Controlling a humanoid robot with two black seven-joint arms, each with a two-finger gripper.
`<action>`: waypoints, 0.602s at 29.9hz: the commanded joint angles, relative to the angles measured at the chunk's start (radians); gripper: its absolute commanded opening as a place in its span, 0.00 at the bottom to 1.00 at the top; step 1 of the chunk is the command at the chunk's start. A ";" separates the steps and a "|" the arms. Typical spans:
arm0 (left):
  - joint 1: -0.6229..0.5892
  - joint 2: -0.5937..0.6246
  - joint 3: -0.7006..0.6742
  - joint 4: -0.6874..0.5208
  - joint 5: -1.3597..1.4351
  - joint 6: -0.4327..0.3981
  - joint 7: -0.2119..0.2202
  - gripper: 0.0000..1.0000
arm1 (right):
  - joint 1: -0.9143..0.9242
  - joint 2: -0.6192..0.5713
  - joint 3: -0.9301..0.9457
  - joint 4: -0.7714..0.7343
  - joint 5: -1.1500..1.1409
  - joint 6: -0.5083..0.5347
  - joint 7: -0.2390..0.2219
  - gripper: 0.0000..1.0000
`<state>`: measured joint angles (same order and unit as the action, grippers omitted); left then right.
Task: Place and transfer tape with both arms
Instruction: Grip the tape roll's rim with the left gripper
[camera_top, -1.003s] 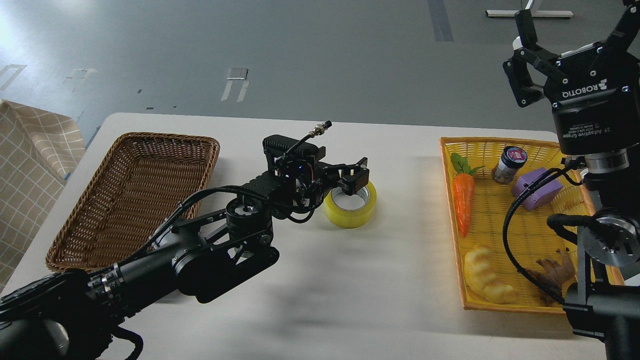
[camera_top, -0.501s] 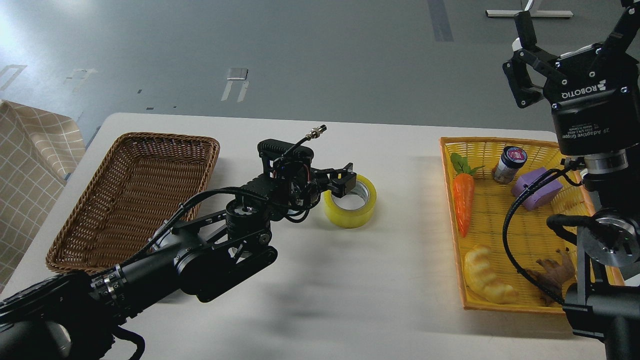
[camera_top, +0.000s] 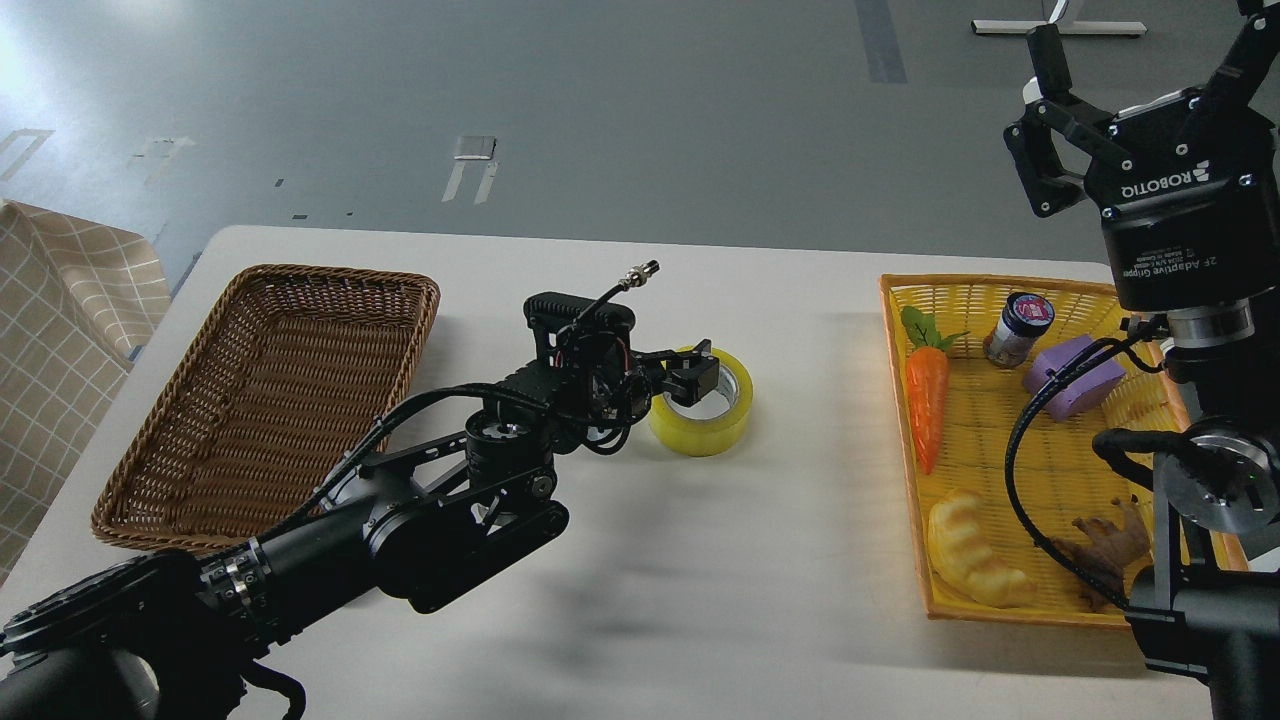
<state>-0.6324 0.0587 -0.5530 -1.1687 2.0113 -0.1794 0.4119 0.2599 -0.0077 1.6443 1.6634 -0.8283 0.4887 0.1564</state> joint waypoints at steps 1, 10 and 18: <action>-0.001 -0.003 -0.001 0.024 -0.009 0.000 -0.004 0.98 | -0.005 0.000 0.000 -0.002 0.000 0.000 0.000 1.00; -0.010 -0.020 -0.001 0.098 -0.042 0.003 -0.011 0.98 | -0.013 -0.002 0.000 0.002 0.000 0.000 0.000 1.00; -0.009 -0.025 0.001 0.100 -0.051 0.003 -0.013 0.98 | -0.014 -0.002 0.000 -0.002 0.000 0.000 0.000 1.00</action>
<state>-0.6422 0.0341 -0.5538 -1.0694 1.9608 -0.1765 0.3989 0.2470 -0.0094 1.6444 1.6633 -0.8283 0.4887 0.1564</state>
